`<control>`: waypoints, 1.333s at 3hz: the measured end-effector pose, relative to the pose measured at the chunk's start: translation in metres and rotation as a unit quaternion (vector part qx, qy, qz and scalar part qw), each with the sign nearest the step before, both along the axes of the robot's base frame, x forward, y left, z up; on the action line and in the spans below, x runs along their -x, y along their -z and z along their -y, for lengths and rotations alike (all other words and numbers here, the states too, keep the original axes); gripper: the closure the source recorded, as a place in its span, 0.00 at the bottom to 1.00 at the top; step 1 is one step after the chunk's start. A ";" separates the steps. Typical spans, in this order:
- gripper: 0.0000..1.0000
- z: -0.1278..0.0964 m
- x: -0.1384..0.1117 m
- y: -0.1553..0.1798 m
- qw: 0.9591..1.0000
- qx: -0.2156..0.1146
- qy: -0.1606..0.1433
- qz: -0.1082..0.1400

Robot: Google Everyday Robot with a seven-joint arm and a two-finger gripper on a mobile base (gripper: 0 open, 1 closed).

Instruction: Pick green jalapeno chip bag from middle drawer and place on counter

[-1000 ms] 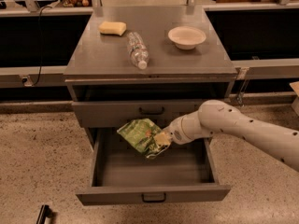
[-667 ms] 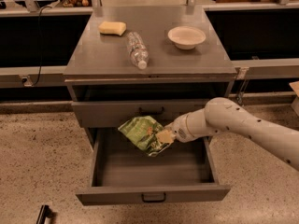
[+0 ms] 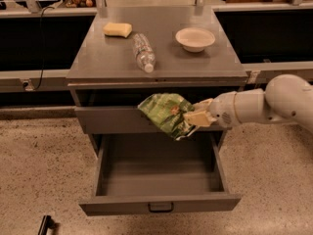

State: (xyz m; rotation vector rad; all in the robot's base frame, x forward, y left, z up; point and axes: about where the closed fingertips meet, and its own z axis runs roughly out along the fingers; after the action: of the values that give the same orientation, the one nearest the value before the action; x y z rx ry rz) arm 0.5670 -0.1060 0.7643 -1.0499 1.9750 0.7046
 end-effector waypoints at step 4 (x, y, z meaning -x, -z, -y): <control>1.00 0.095 -0.109 -0.177 0.996 0.013 0.076 0.038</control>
Offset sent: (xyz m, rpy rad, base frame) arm 0.0694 -0.1137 0.2085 -0.0462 -0.1922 -0.1308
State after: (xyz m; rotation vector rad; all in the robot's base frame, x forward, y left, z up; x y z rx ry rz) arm 0.6755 -0.2008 0.9413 -0.9163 1.9789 0.5502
